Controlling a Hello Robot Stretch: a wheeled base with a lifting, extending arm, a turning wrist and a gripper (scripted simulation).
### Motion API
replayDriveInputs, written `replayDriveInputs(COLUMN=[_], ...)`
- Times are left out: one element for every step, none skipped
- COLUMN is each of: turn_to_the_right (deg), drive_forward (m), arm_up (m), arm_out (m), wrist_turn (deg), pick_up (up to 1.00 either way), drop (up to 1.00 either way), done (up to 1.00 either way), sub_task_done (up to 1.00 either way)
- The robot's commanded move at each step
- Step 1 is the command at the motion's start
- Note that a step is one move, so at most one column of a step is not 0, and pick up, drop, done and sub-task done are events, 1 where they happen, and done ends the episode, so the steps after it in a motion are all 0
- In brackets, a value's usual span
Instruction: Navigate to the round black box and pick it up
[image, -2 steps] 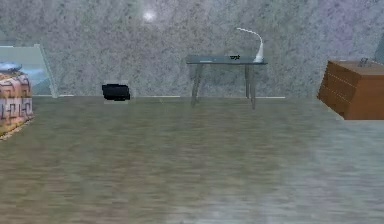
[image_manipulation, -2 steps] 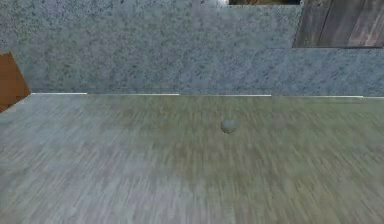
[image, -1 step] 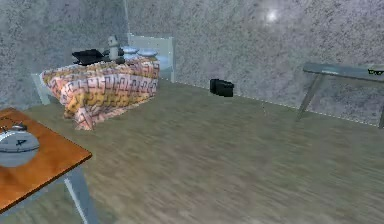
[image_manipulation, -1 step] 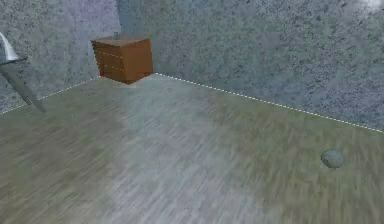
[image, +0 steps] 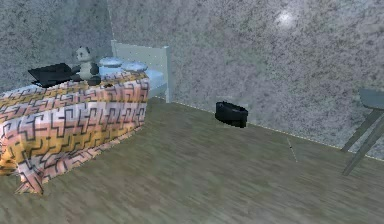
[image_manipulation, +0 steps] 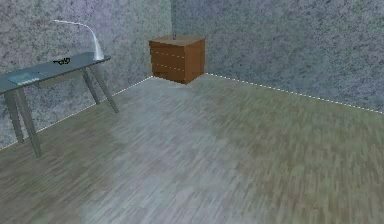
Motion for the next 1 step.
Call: replayDriveInputs(turn_to_the_right=[-3.0], drive_forward=[0.00], arm_up=[0.00], arm_out=[0.00], wrist_turn=[0.0], pick_up=[0.00], drop=[0.00], done=[0.00], sub_task_done=[0.00])
